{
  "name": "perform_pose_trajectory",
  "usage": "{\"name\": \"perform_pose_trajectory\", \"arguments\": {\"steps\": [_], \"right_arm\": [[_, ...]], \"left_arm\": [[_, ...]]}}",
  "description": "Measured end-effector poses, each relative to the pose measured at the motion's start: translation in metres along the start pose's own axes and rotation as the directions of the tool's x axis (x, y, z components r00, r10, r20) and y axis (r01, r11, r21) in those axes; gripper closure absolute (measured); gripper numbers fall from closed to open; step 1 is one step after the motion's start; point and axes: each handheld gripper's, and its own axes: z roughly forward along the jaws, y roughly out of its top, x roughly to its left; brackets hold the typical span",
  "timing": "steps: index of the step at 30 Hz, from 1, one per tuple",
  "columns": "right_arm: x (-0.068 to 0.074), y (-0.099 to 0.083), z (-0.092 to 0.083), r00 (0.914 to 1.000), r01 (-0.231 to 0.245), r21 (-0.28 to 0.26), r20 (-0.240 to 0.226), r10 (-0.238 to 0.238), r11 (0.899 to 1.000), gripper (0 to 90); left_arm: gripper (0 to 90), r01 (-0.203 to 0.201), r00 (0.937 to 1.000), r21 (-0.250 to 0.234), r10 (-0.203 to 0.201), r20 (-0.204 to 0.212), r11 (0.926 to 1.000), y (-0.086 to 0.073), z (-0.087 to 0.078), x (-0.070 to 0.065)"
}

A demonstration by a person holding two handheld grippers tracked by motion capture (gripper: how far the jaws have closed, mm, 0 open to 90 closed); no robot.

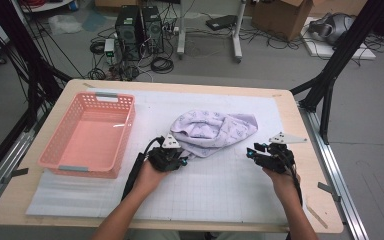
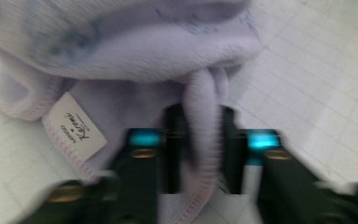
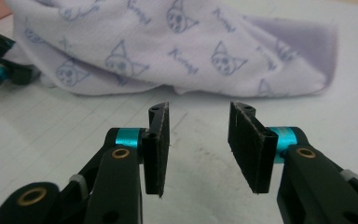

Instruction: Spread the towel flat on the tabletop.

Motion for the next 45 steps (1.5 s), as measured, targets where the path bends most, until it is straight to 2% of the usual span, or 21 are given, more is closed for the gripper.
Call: {"name": "perform_pose_trajectory", "arguments": {"steps": [1,4,6,8,11,14,16,17,18,20,22,25,28,33,36,40,42,44,45], "right_arm": [[0.001,-0.003,0.002,0.9999,-0.01,0.006,-0.005,0.01,1.0,57.9],[0.007,-0.008,0.008,0.9998,0.003,0.033,-0.022,-0.002,0.999,58.3],[0.013,-0.009,0.012,0.9993,0.013,0.039,-0.036,-0.012,0.999,58.3],[0.02,-0.008,0.018,0.9984,0.034,0.044,-0.046,-0.032,0.998,59.0],[0.029,-0.007,0.027,0.9959,0.049,0.055,-0.079,-0.044,0.997,61.2],[0.041,-0.006,0.036,0.992,0.052,0.067,-0.118,-0.044,0.996,61.8],[0.049,-0.006,0.042,0.9888,0.068,0.076,-0.138,-0.057,0.995,62.4],[0.053,-0.006,0.045,0.9868,0.074,0.081,-0.15,-0.061,0.994,63.0],[0.057,-0.006,0.049,0.9847,0.079,0.089,-0.162,-0.063,0.993,63.2],[0.065,-0.004,0.056,0.9815,0.095,0.093,-0.175,-0.077,0.991,63.2],[0.073,-0.002,0.064,0.98,0.092,0.087,-0.185,-0.074,0.992,63.2],[0.083,0.004,0.076,0.9785,0.098,0.09,-0.19,-0.08,0.991,62.3],[0.091,0.009,0.086,0.9799,0.1,0.077,-0.18,-0.085,0.992,58.9],[0.097,0.017,0.104,0.9871,0.057,0.09,-0.154,-0.043,0.994,51.7],[0.103,0.022,0.112,0.9894,0.05,0.078,-0.14,-0.039,0.996,53.7],[0.113,0.027,0.124,0.9954,0.074,0.105,-0.068,-0.067,0.992,60.6],[0.115,0.029,0.126,0.9962,0.082,0.11,-0.04,-0.078,0.991,67.5],[0.113,0.029,0.126,0.9964,0.081,0.11,-0.033,-0.078,0.991,77.8],[0.112,0.029,0.126,0.9965,0.076,0.112,-0.043,-0.071,0.991,90.0]], "left_arm": [[84.3,0.009,0.9998,-0.011,-0.009,0.016,0.9999,0.001,-0.001,-0.001],[85.0,0.045,0.9965,-0.078,-0.04,0.073,0.9959,0.004,-0.009,-0.004],[85.1,0.068,0.9894,-0.133,-0.049,0.136,0.9887,0.007,-0.016,-0.006],[85.0,0.094,0.9783,-0.184,-0.057,0.199,0.9784,0.009,-0.022,-0.009],[85.0,0.122,0.9644,-0.247,-0.056,0.258,0.9612,0.012,-0.03,-0.014],[85.0,0.13,0.9578,-0.299,-0.042,0.284,0.9454,0.018,-0.036,-0.017],[85.0,0.134,0.9636,-0.328,-0.046,0.263,0.935,0.022,-0.04,-0.015],[85.0,0.145,0.9669,-0.345,-0.059,0.248,0.9271,0.023,-0.042,-0.013],[85.0,0.153,0.9704,-0.355,-0.073,0.23,0.9222,0.024,-0.044,-0.009],[85.0,0.165,0.976,-0.36,-0.1,0.193,0.9181,0.024,-0.045,-0.003],[85.0,0.174,0.9787,-0.361,-0.121,0.166,0.9161,0.023,-0.045,0.003],[85.0,0.188,0.9791,-0.366,-0.145,0.143,0.9116,0.021,-0.046,0.009],[85.0,0.186,0.9809,-0.359,-0.153,0.12,0.9146,0.02,-0.047,0.014],[85.0,0.181,0.9832,-0.351,-0.162,0.084,0.9186,0.019,-0.048,0.018],[85.0,0.179,0.9838,-0.345,-0.166,0.069,0.9215,0.017,-0.048,0.02],[85.0,0.182,0.9833,-0.342,-0.172,0.061,0.9219,0.016,-0.05,0.022],[85.0,0.178,0.9839,-0.339,-0.17,0.054,0.9238,0.016,-0.05,0.023],[85.0,0.174,0.9846,-0.335,-0.167,0.049,0.926,0.015,-0.052,0.023],[85.0,0.172,0.985,-0.333,-0.167,0.042,0.9271,0.015,-0.053,0.023]]}}
